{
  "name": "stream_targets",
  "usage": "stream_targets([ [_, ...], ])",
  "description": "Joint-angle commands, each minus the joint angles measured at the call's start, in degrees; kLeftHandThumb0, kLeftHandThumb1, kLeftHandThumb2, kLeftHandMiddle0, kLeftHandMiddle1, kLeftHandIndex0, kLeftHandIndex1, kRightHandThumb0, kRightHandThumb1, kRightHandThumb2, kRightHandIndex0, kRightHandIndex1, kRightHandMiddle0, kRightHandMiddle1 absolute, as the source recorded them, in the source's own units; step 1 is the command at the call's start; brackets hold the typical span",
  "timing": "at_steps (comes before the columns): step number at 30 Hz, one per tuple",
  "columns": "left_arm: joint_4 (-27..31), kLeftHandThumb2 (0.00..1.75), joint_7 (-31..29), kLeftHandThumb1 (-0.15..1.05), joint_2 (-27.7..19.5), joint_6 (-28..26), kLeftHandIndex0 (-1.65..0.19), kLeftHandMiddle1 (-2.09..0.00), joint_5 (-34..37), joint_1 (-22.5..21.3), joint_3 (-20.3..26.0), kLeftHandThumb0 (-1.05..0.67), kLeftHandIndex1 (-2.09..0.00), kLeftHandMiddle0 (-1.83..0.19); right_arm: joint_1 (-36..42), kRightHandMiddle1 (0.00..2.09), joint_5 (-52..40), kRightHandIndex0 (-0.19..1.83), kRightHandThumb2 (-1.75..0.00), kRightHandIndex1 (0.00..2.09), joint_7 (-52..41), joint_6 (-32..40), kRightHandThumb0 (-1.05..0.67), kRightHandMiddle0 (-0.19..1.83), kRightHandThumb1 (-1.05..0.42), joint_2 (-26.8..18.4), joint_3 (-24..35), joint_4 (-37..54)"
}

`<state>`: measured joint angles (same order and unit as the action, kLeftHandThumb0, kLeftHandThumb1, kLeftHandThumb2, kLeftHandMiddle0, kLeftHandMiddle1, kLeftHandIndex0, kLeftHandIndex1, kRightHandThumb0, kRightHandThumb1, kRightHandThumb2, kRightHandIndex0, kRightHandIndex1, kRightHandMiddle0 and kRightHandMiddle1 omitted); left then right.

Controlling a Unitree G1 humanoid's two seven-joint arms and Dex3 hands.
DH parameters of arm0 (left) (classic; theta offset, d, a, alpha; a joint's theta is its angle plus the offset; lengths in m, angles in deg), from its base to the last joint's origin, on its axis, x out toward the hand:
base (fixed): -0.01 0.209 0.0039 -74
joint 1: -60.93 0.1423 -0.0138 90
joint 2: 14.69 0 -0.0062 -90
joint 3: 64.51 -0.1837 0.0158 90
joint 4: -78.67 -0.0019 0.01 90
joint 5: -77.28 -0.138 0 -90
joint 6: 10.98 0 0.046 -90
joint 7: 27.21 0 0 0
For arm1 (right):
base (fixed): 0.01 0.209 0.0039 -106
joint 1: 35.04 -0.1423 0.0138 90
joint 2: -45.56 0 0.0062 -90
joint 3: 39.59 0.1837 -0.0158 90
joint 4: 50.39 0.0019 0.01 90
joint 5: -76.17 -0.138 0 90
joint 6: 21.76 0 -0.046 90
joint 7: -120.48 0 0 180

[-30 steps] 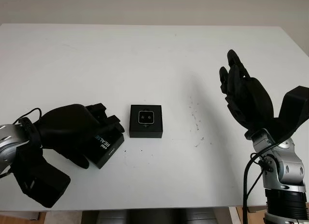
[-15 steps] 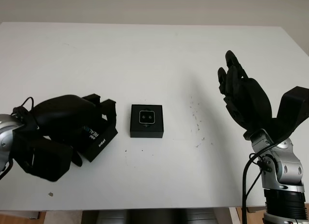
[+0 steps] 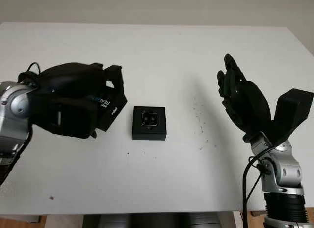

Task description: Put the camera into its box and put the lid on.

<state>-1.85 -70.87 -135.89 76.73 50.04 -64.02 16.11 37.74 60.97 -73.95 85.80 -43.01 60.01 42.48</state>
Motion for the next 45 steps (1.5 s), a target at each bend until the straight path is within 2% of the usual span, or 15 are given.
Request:
stream_targets([
  [1,0.1,0.16,-1.1,1.05,1.0,-1.1,-0.48,-2.09,-0.6,-2.5,-1.4,-0.25,-2.09,-0.78,-0.3,0.0,-0.1,-0.19,-0.73,0.0,-0.1,-1.0,-0.66,-0.19,-1.05,0.2,0.1,0.0],
  [4,0.0,0.14,-2.7,1.05,2.4,-3.4,-0.46,-2.09,-1.1,-4.0,-2.6,-0.24,-2.09,-0.79,-0.3,0.01,0.0,-0.19,-0.71,0.0,0.0,-1.4,-0.66,-0.19,-1.05,0.4,0.1,-0.2],
  [6,-0.6,0.16,-4.9,1.05,3.8,-6.3,-0.37,-2.09,-0.9,-5.9,-3.6,-0.24,-2.09,-0.73,-0.1,0.02,0.5,-0.19,-0.71,0.0,0.1,-1.4,-0.67,-0.18,-1.05,0.3,-0.2,0.1],
  [10,-2.2,0.2,-8.2,1.05,6.5,-12.0,-0.44,-2.09,-0.7,-9.5,-5.3,-0.24,-2.09,-0.79,0.2,0.03,1.0,-0.18,-0.71,0.02,0.4,-1.3,-0.65,-0.16,-1.05,0.4,-0.4,0.4],
  [11,-2.4,0.21,-9.2,1.05,7.2,-14.2,-0.38,-2.09,-0.9,-10.6,-5.8,-0.26,-2.08,-0.7,0.2,0.04,1.1,-0.18,-0.7,0.02,0.4,-1.2,-0.65,-0.17,-1.05,0.4,-0.4,0.4],
  [13,-2.9,0.22,-11.0,1.05,8.4,-18.1,-0.35,-2.09,-0.8,-12.5,-6.5,-0.27,-2.08,-0.68,0.2,0.04,1.2,-0.19,-0.7,0.02,0.5,-1.2,-0.65,-0.17,-1.05,0.5,-0.5,0.4],
  [16,-4.4,0.22,-11.2,1.05,9.9,-19.9,-0.29,-2.09,0.1,-13.9,-6.8,-0.27,-2.02,-0.67,0.2,0.04,1.1,-0.19,-0.72,0.02,0.1,-1.6,-0.64,-0.18,-1.05,0.6,-0.7,0.2],
  [19,-5.2,0.22,-11.1,1.05,11.1,-22.3,-0.32,-1.97,-0.1,-14.9,-7.7,-0.3,-1.95,-0.5,0.2,0.02,1.0,-0.19,-0.73,0.0,-0.2,-1.7,-0.63,-0.19,-1.05,0.8,-0.8,0.1],
  [25,-6.8,0.24,-10.6,1.05,13.4,-26.5,-0.28,-2.04,-0.2,-16.5,-9.2,-0.32,-2.04,-0.46,0.3,0.0,1.1,-0.19,-0.73,0.0,-0.3,-1.4,-0.63,-0.19,-1.05,0.9,-1.2,0.1],
  [30,-6.7,0.27,-11.0,1.05,14.1,-29.8,-0.35,-2.09,-1.8,-17.3,-11.5,-0.31,-2.09,-0.52,0.6,0.0,1.1,-0.19,-0.73,0.0,-0.2,-1.4,-0.62,-0.19,-1.05,1.1,-1.3,0.6],
  [34,-6.3,0.32,-10.9,1.05,15.7,-34.0,-0.17,-2.09,-0.5,-16.7,-11.0,-0.3,-2.02,-0.39,0.8,0.01,1.2,-0.19,-0.71,0.0,0.5,-1.4,-0.63,-0.19,-1.05,1.5,-1.4,0.8],
  [37,-5.8,0.35,-10.3,1.05,16.2,-34.9,-0.19,-2.09,0.8,-15.9,-10.8,-0.3,-2.06,-0.4,0.8,0.0,1.2,-0.19,-0.72,0.0,0.5,-1.7,-0.63,-0.19,-1.05,1.6,-1.6,0.5],
  [40,-3.6,0.39,-11.1,1.05,16.4,-40.5,-0.15,-2.09,-0.5,-16.0,-12.9,-0.33,-2.09,-0.39,0.7,0.0,1.0,-0.19,-0.71,0.0,0.5,-2.0,-0.64,-0.19,-1.05,1.9,-1.6,0.2],
  [42,-2.4,0.39,-11.0,1.05,16.7,-43.3,-0.21,-2.09,-0.7,-15.7,-13.9,-0.33,-2.09,-0.45,0.6,0.01,1.1,-0.19,-0.7,0.0,0.9,-2.0,-0.65,-0.19,-1.05,2.3,-1.6,0.3],
  [45,-1.9,0.4,-10.5,1.05,17.1,-45.8,-0.13,-2.09,0.0,-15.2,-14.2,-0.35,-2.09,-0.3,0.5,0.02,1.4,-0.19,-0.69,0.0,1.3,-2.0,-0.65,-0.19,-1.05,2.6,-1.8,0.3],
])
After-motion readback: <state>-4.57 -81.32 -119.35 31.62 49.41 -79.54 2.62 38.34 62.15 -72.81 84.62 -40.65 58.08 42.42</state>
